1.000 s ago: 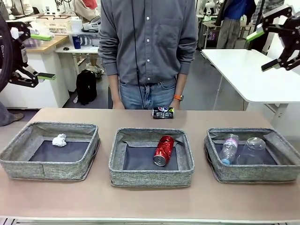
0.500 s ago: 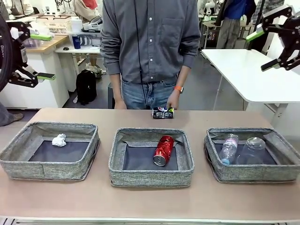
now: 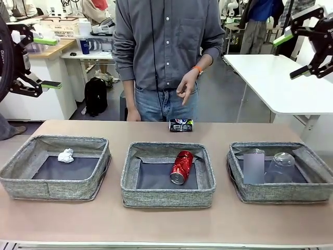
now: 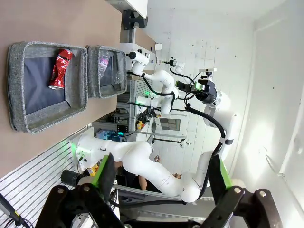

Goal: Sort the waste into the appropriate baskets.
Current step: Pick up the waste item pointed out by the person.

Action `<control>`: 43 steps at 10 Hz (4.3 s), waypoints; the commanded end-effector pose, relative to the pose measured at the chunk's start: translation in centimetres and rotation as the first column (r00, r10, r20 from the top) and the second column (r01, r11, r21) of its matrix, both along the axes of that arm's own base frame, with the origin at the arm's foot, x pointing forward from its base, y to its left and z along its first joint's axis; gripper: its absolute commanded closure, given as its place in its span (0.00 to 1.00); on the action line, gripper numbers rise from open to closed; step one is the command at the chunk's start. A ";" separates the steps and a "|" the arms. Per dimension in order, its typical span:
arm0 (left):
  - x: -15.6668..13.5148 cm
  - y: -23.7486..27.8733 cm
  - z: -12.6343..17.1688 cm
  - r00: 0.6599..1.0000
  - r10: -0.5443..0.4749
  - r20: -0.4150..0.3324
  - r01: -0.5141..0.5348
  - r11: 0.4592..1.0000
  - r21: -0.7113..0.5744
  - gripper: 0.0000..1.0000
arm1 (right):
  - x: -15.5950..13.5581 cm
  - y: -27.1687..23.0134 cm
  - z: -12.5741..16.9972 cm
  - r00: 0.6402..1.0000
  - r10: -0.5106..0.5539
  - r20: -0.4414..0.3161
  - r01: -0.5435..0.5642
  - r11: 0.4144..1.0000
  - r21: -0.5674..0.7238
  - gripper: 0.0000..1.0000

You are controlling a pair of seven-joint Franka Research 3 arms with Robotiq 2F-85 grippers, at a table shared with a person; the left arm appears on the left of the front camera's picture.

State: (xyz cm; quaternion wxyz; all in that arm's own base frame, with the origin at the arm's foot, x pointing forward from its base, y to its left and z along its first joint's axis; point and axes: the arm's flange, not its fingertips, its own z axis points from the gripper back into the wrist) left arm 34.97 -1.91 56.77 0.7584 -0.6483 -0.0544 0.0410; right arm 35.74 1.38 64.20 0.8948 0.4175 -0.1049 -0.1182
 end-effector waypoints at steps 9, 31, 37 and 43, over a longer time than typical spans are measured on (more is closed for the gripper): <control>-0.1 -0.1 0.1 1.000 0.011 -0.004 -0.011 1.000 -0.015 0.00 | 3.5 5.0 -1.8 0.981 0.129 0.144 0.020 0.675 -0.737 0.00; -0.1 -0.1 0.1 1.000 0.011 -0.004 -0.011 1.000 -0.015 0.00 | 29.4 18.3 -26.0 0.303 0.950 0.069 -0.583 0.242 -0.776 0.00; -0.1 -0.1 0.1 1.000 0.011 -0.004 -0.011 1.000 -0.015 0.00 | 36.0 19.3 -30.6 0.140 0.978 0.155 -0.517 0.205 -0.831 0.00; -0.1 -0.1 0.1 1.000 0.011 -0.004 -0.011 1.000 -0.015 0.00 | 38.3 21.5 -33.7 0.085 0.988 0.131 -0.641 0.155 -0.752 0.00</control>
